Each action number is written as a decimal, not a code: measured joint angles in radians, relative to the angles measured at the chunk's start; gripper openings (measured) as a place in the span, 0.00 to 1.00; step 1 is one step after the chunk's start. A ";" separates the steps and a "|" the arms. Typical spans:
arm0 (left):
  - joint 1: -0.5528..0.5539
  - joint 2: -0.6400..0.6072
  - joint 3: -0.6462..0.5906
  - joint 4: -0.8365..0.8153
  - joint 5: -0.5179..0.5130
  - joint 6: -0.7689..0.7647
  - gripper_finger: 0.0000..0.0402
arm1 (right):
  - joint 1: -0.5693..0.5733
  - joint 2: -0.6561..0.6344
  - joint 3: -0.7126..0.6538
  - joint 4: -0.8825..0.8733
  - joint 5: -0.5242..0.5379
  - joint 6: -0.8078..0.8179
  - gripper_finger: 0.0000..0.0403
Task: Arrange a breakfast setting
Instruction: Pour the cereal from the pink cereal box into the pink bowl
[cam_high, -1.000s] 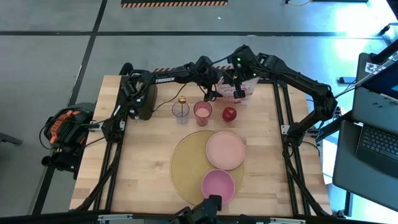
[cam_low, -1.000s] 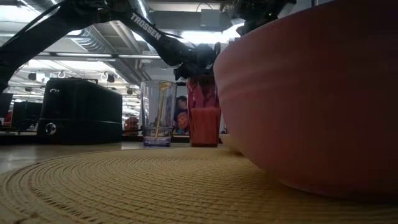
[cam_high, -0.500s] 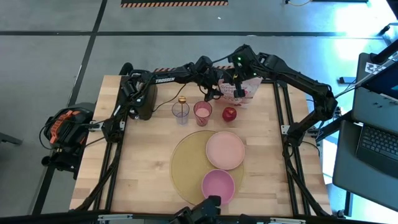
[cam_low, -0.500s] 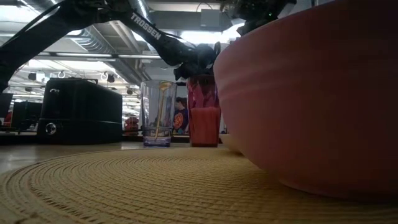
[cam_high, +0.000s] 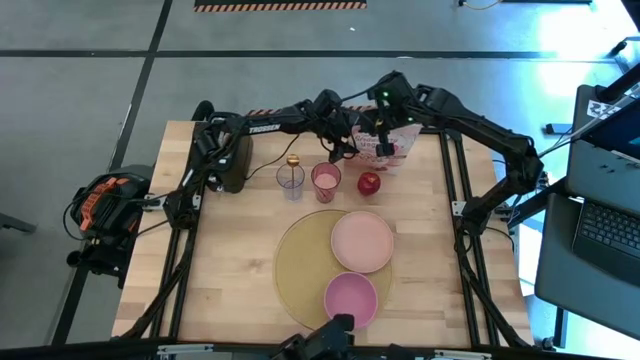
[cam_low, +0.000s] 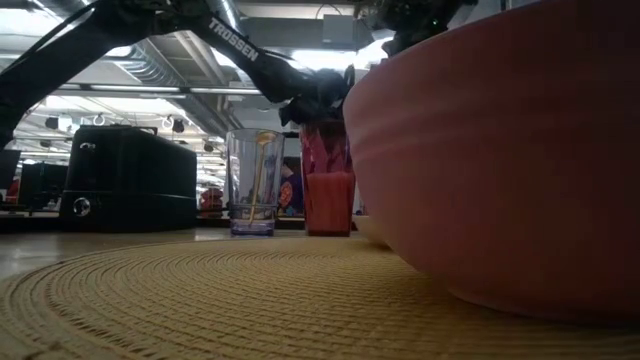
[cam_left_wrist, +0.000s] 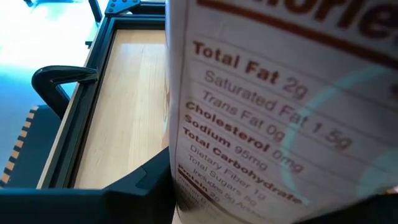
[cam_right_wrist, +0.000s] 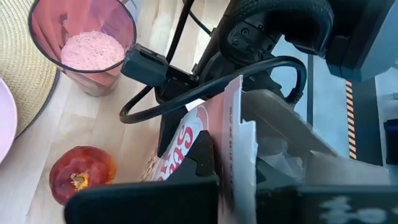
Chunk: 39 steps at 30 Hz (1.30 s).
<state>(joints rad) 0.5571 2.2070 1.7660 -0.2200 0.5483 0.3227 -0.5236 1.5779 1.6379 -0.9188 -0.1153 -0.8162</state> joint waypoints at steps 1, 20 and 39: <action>-0.001 -0.008 0.000 -0.007 -0.004 -0.002 0.48 | 0.000 -0.005 0.000 0.000 0.009 0.000 0.00; -0.021 -0.093 0.000 -0.081 -0.026 0.024 0.48 | 0.001 -0.147 -0.003 -0.017 0.017 0.024 0.00; -0.004 -0.093 0.000 -0.106 -0.030 0.054 0.33 | 0.000 -0.142 -0.002 -0.014 0.034 0.025 0.00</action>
<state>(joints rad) 0.5533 2.1139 1.7664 -0.3260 0.5179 0.3763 -0.5232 1.4356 1.6363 -0.9328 -0.0818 -0.7908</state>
